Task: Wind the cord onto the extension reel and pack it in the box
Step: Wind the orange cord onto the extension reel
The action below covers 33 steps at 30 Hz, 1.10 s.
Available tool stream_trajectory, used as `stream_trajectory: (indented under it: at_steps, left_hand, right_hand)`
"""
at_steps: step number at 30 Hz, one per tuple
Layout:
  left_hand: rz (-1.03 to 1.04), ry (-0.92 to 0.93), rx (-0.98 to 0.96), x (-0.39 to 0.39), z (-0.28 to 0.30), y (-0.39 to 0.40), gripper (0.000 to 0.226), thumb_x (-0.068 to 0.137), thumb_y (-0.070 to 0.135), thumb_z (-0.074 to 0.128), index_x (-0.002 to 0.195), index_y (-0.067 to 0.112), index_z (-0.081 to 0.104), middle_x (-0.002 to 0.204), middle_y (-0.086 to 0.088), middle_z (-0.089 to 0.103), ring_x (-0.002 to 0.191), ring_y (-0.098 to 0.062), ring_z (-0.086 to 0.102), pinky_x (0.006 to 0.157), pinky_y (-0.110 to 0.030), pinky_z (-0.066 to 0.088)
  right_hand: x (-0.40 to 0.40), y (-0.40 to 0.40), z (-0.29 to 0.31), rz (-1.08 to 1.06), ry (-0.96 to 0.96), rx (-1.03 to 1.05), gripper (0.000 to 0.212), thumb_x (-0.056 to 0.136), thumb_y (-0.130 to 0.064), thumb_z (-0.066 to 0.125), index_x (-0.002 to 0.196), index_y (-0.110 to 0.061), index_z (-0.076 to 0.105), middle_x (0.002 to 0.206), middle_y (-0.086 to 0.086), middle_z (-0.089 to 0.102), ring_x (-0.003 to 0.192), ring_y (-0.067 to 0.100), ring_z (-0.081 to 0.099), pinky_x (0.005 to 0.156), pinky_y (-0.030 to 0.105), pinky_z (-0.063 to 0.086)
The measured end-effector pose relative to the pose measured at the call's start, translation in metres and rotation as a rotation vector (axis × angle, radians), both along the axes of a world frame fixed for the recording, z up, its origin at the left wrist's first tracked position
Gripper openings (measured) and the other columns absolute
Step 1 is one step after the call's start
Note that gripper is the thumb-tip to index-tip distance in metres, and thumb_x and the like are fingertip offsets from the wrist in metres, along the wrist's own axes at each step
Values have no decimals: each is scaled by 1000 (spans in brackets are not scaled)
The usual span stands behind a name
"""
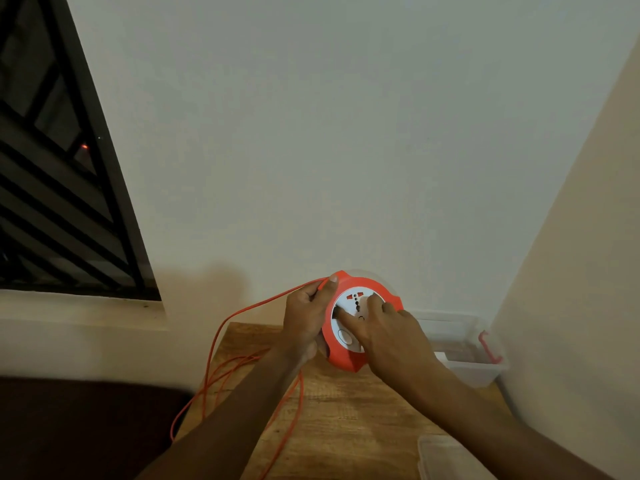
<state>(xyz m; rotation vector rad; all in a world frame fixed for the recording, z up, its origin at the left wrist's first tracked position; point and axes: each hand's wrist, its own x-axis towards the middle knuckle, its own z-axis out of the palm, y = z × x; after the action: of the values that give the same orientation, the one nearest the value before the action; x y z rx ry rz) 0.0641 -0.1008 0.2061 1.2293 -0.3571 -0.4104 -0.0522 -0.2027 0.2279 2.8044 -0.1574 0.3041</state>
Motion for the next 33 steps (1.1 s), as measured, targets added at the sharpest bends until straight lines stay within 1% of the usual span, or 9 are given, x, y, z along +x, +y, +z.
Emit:
stream_trajectory:
  at_steps: [3, 8, 12, 16, 20, 24, 26, 29, 33]
  left_hand:
    - [11, -13, -11, 3, 0, -1, 15, 95, 37, 69, 91, 31, 82, 94, 2, 83, 84, -21, 81, 63, -29, 64]
    - [20, -23, -47, 1, 1, -7, 16, 97, 33, 69, 96, 24, 81, 96, -1, 83, 87, -23, 80, 69, -33, 65]
    - [49, -62, -63, 0, 1, -12, 17, 97, 30, 70, 87, 25, 82, 93, -6, 83, 86, -24, 80, 69, -33, 65]
    - [49, -58, -63, -1, -6, -10, 17, 98, 35, 68, 89, 31, 82, 94, -3, 83, 84, -25, 80, 66, -31, 65]
    - [31, -59, -46, 0, -5, -11, 15, 96, 41, 68, 89, 43, 81, 93, 4, 83, 82, -20, 81, 61, -27, 63]
    - [35, -56, -45, 7, -2, -7, 15, 96, 42, 68, 91, 41, 81, 95, 4, 83, 83, -21, 81, 61, -26, 63]
    - [31, -40, -48, 9, -2, -6, 15, 96, 44, 67, 91, 43, 81, 96, 5, 83, 83, -21, 81, 61, -26, 63]
    - [30, -33, -48, 9, -4, -8, 15, 94, 42, 68, 87, 43, 81, 93, 7, 83, 81, -19, 81, 58, -24, 62]
    - [28, -14, -29, 7, -6, -10, 12, 93, 43, 69, 92, 37, 80, 94, 7, 83, 82, -19, 81, 59, -26, 62]
  right_hand:
    - [3, -5, -1, 7, -8, 23, 69, 92, -36, 58, 148, -33, 18, 126, 18, 56, 101, 36, 61, 84, 44, 53]
    - [12, -4, -7, -201, -269, 214, 65, 92, -64, 29, 137, -19, 40, 90, 1, 72, 74, 22, 69, 61, 30, 53]
    - [15, 2, -9, -279, -296, 280, 67, 93, -64, 28, 132, -13, 44, 91, 1, 72, 75, 22, 69, 60, 30, 51]
    - [15, -6, 6, -380, -350, 468, 49, 94, -58, 32, 97, -16, 55, 82, 1, 66, 69, 20, 62, 57, 29, 41]
    - [7, -8, 18, -270, -232, 239, 26, 94, -33, 49, 112, -19, 60, 96, 2, 70, 79, 22, 67, 65, 32, 50]
    - [-2, -8, 21, 31, -115, 160, 54, 85, -29, 65, 135, -29, 46, 128, 10, 56, 99, 30, 62, 79, 39, 52]
    - [-5, -11, 19, 39, -29, 36, 74, 83, -29, 68, 144, -38, 28, 139, 14, 43, 108, 34, 55, 85, 41, 48]
    - [-6, -14, 12, -48, -14, -36, 84, 89, -27, 60, 148, -42, 3, 141, 21, 36, 114, 38, 47, 93, 44, 42]
    - [-1, -12, 5, -27, 5, -35, 77, 91, -18, 56, 150, -34, 8, 132, 21, 46, 113, 37, 48, 92, 45, 43]
